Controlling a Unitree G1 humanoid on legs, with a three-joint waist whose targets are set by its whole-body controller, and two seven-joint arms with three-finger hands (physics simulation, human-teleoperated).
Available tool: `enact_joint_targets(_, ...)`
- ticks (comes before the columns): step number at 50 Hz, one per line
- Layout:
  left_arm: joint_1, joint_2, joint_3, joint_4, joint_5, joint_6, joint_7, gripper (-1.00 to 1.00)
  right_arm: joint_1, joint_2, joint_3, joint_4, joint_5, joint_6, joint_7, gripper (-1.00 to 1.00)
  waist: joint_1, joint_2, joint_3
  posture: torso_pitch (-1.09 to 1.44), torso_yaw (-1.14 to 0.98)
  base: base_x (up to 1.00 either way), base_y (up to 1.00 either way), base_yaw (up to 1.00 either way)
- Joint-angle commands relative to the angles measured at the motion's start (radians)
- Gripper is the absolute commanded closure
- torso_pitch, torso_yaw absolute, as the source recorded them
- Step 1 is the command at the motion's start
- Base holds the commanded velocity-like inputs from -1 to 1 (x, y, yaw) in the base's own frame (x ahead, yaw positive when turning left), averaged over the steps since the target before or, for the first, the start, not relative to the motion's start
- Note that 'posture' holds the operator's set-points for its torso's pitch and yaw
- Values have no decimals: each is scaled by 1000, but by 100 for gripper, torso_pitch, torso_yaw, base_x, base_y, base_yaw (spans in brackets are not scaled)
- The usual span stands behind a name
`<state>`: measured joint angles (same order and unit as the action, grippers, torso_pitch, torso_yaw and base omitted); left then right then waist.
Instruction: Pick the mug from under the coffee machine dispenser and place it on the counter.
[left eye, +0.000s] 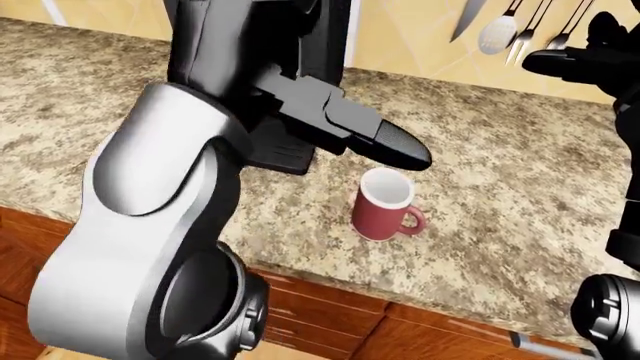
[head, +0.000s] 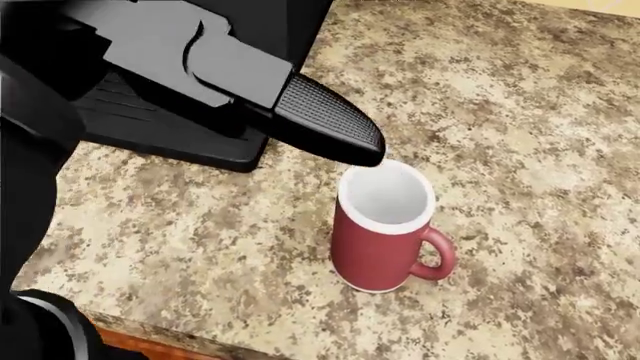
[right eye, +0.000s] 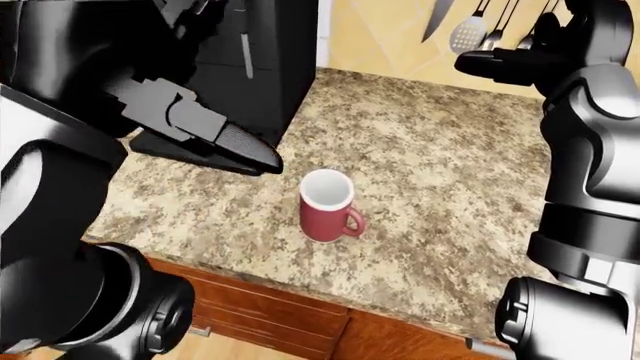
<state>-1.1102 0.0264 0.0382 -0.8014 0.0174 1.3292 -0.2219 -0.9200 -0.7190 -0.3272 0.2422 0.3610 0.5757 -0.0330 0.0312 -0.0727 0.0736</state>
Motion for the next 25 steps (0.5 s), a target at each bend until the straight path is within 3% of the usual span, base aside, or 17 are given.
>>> enact_joint_targets(1, -36, 41, 27, 20, -34, -54, 17, -100, -32, -22, -17, -28, -3, -33, -1, -100, 0, -7, -23, 0, 0, 0, 0, 0)
enact_joint_targets(8, -79, 201, 115, 102, -127, -171, 46, -100, -38, -26, -16, -18, -4, -38, 1, -100, -3, 3, -23, 0, 0, 0, 0, 0)
enact_joint_targets(18, -99, 422, 176, 250, -203, -378, 67, -100, -54, -32, -13, -11, -4, -33, 1, -100, -5, 17, -25, 0, 0, 0, 0, 0)
enact_joint_targets(25, -82, 517, 209, 312, -250, -475, 92, -100, -52, -33, -15, -14, -3, -32, 1, -100, -8, 25, -22, 0, 0, 0, 0, 0)
